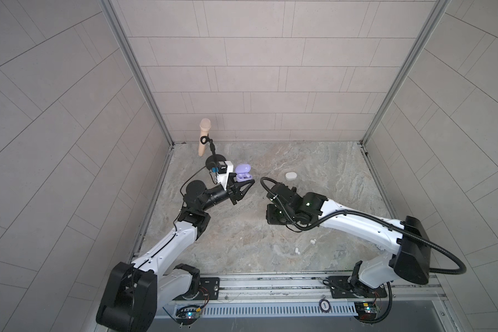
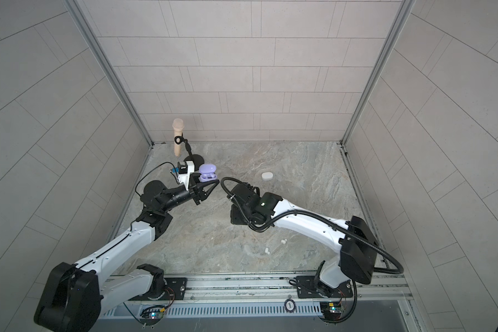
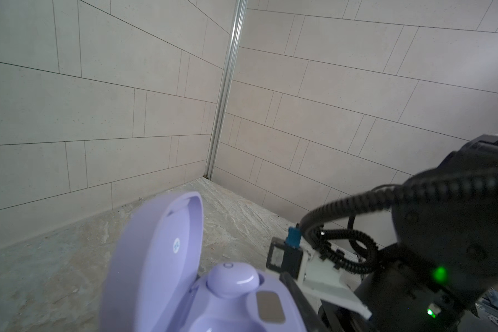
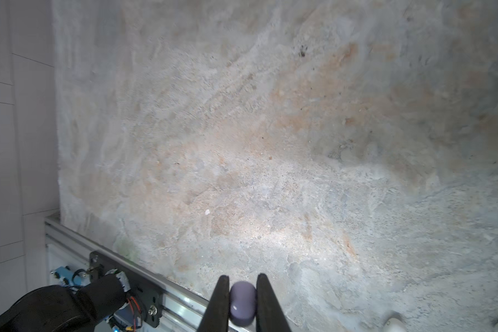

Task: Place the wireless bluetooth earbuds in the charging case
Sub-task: 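Carry the earbud toward the case while the left gripper brings the case closer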

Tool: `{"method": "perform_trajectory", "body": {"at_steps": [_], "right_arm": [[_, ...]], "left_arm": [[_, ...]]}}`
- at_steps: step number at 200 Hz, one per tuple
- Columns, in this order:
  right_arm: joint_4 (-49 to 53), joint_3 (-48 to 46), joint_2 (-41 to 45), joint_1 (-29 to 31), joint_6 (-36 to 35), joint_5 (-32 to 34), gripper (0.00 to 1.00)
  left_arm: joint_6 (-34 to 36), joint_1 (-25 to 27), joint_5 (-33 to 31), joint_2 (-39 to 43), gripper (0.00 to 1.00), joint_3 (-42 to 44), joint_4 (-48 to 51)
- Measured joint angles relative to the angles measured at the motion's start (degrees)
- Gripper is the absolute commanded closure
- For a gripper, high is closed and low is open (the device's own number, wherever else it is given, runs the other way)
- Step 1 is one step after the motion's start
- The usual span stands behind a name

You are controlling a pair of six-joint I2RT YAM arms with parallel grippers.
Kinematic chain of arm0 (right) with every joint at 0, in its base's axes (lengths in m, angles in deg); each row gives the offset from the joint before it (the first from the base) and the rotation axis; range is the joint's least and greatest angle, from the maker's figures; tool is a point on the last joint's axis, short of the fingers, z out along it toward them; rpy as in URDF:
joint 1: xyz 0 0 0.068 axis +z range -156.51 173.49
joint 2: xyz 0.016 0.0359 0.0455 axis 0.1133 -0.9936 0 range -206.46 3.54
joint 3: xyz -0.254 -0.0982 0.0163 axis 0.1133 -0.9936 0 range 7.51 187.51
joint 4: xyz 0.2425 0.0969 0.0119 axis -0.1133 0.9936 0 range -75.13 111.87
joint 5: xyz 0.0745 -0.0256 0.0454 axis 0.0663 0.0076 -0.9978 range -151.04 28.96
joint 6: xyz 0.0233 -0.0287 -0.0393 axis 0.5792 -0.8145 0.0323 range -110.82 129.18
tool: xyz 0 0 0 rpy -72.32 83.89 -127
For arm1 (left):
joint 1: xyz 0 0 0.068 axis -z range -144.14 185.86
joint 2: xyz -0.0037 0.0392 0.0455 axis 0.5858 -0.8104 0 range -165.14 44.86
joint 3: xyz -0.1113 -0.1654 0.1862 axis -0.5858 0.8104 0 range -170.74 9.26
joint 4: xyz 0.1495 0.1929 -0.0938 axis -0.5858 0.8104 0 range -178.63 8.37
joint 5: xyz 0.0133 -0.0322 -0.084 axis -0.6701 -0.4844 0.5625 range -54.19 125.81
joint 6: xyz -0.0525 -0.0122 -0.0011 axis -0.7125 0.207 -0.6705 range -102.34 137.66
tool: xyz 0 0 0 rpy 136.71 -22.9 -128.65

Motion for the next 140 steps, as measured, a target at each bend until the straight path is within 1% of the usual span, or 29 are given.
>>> {"method": "perform_trajectory", "body": {"at_steps": [43, 74, 90, 140], "right_arm": [[-0.22, -0.90, 14.88, -3.26, -1.01, -0.31, 0.93], [-3.76, -1.20, 22.49, -3.74, -2.29, 0.39, 0.91], [-5.16, -0.70, 24.11, -3.74, -2.91, 0.37, 0.91], [-10.29, -0.20, 24.24, -3.74, -2.84, -1.14, 0.90]], "left_arm": [[0.55, 5.46, -2.16, -0.24, 1.00, 0.33, -1.22], [0.87, 9.22, -2.47, -2.36, 1.00, 0.33, -3.48], [1.01, 11.56, -2.51, -3.87, 1.00, 0.33, -4.61], [2.14, 17.00, -2.49, -7.13, 1.00, 0.07, -7.41]]}}
